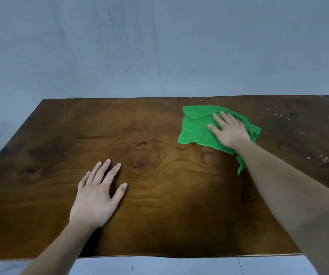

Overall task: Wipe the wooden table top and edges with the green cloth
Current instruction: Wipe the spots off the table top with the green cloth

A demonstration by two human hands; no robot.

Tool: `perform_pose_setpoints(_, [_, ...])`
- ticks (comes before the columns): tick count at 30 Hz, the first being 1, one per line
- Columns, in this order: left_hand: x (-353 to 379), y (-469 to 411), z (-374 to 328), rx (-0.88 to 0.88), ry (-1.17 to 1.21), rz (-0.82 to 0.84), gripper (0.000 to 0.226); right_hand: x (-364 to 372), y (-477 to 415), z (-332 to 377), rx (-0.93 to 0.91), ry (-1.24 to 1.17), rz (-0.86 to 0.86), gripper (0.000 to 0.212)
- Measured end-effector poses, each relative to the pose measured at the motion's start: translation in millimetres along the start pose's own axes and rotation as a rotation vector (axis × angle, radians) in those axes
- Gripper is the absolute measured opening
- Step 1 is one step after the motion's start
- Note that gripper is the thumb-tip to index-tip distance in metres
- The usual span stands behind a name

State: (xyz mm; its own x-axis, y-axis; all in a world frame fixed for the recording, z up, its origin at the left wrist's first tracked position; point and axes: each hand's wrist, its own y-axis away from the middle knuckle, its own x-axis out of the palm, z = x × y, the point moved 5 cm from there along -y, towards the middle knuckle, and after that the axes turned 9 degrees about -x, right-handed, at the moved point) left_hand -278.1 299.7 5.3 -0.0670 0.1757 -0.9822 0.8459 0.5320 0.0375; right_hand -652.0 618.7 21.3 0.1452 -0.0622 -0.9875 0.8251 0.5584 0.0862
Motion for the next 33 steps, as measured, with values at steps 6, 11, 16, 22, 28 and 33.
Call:
perform_pose_setpoints(6, [-0.3,0.3,-1.2,0.001,0.009,-0.007,0.082,2.6,-21.8,-31.3,0.355,-0.089,-0.038,0.083])
perform_pose_setpoints(11, [0.9,-0.1,-0.7,-0.001,-0.015,-0.012,0.08,6.3,-68.6,28.3,0.3,-0.072,-0.015,0.084])
perform_pose_setpoints(16, [-0.6,-1.0,-1.3,-0.005,-0.014,0.002,0.081,13.5,-105.8,125.2,0.063,-0.036,0.034,0.084])
perform_pose_setpoints(22, [-2.7,-0.3,-1.8,-0.015,-0.01,0.016,0.082,28.5,-77.2,266.5,-0.37,0.03,0.102,0.082])
perform_pose_setpoints(28, [-3.8,0.4,-3.0,-0.011,0.001,0.015,0.083,41.7,-14.6,291.1,-0.632,0.047,0.112,0.078])
perform_pose_setpoints(33, [-4.8,1.5,-3.8,-0.002,0.003,0.003,0.083,35.5,27.9,214.9,-0.524,-0.012,0.071,0.078])
